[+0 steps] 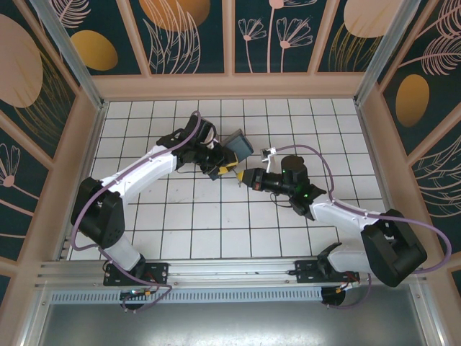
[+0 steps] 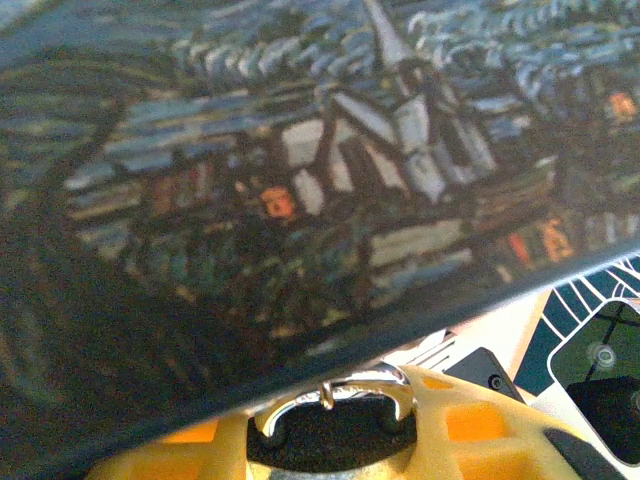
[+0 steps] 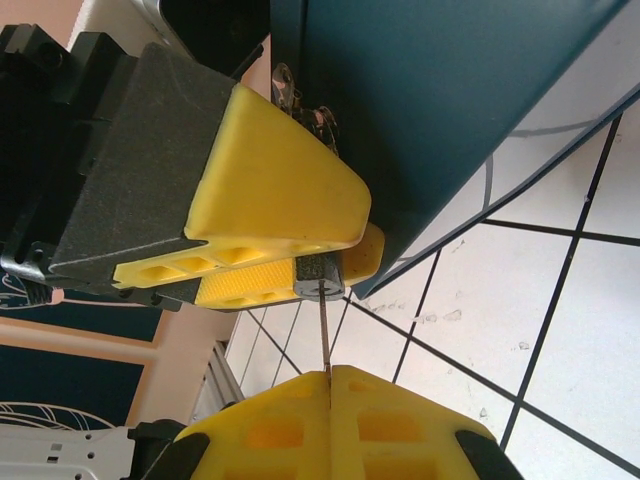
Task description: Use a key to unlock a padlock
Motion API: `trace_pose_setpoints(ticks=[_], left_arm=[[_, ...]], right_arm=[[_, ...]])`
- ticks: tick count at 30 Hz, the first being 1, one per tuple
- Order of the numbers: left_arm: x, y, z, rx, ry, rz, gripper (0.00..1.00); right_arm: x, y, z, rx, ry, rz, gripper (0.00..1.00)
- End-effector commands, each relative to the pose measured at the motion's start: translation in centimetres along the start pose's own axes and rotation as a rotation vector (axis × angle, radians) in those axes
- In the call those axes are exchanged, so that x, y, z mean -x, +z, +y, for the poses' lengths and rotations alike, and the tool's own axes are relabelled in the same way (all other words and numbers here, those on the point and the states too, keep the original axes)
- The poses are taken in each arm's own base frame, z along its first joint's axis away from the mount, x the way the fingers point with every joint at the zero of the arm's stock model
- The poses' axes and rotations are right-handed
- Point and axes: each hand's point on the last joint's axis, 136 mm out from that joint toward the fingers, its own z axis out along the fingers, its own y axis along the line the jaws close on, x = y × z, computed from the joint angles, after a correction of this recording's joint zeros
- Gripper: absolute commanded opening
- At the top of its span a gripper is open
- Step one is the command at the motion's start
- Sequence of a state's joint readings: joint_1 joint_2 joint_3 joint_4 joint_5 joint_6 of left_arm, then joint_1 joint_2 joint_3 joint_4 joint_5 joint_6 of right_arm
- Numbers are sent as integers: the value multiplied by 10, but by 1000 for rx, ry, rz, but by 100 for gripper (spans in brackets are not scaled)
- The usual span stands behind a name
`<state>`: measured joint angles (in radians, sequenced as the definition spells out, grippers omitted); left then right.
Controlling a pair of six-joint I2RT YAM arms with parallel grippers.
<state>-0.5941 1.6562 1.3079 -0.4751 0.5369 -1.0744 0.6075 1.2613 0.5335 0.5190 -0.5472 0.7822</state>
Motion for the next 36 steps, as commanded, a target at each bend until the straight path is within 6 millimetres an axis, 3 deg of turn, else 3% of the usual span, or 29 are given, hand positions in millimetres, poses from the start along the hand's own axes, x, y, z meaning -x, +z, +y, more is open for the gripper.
trace_pose_setpoints(ticks=[1, 7, 13, 18, 29, 34, 36], left_arm=[[-2, -7, -10, -42, 46, -4, 16], [-3, -5, -8, -32, 38, 4, 16], [-4, -2, -6, -36, 10, 15, 16], [-3, -2, -9, -46, 6, 14, 16], [-6, -1, -13, -72, -33, 38, 15], [-7, 2, -12, -79, -51, 45, 13], [-7, 0, -14, -82, -43, 47, 13]], right_arm=[[24, 1, 24, 60, -86, -63, 0], [29, 2, 19, 18, -120, -84, 0], [28, 3, 27, 6, -188, -94, 0], [27, 5, 20, -22, -185, -102, 0], [35, 16, 45, 38, -255, -163, 0], [41, 9, 56, 76, -277, -229, 0], [46, 7, 52, 52, -266, -255, 0]])
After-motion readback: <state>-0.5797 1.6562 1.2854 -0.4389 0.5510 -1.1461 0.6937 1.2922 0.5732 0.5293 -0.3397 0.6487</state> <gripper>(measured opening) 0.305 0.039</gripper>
